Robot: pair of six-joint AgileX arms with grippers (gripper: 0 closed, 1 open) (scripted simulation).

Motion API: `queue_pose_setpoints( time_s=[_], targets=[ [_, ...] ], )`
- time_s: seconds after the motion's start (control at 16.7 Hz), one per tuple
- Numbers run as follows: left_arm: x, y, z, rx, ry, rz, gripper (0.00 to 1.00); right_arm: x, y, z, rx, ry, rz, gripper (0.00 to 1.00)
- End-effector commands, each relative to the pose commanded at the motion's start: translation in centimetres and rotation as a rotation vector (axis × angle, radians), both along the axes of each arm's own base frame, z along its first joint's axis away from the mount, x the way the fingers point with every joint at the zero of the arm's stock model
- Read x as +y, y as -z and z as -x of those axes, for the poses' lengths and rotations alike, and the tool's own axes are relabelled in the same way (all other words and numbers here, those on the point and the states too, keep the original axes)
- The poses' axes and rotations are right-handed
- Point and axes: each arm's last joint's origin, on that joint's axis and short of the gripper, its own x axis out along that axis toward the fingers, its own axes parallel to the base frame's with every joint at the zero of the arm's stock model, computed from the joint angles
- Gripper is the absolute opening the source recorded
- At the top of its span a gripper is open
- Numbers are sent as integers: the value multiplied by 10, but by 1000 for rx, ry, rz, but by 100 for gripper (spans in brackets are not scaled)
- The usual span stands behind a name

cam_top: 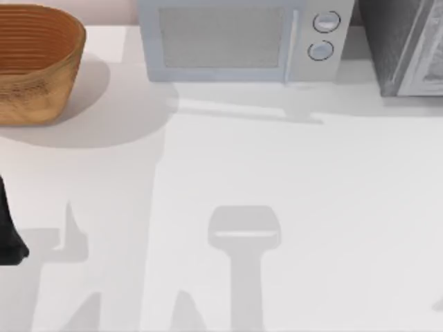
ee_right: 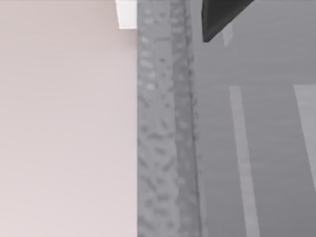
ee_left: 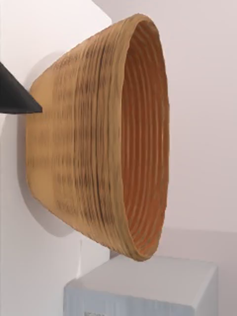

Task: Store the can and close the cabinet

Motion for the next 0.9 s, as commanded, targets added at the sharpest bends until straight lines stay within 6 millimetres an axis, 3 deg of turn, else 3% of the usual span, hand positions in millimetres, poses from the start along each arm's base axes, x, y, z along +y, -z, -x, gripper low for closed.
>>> queue_pose_setpoints(
  time_s=[0.36,0.72,0.9],
  targets=[
    [0,0,0,0,0,0,100,7,-79,0,-32,-21,72,100],
    [0,0,0,0,0,0,100,12,-124,7,3,-4,-15,100],
    [0,0,0,0,0,0,100,24,-156,15,17,0,-44,100]
  ],
)
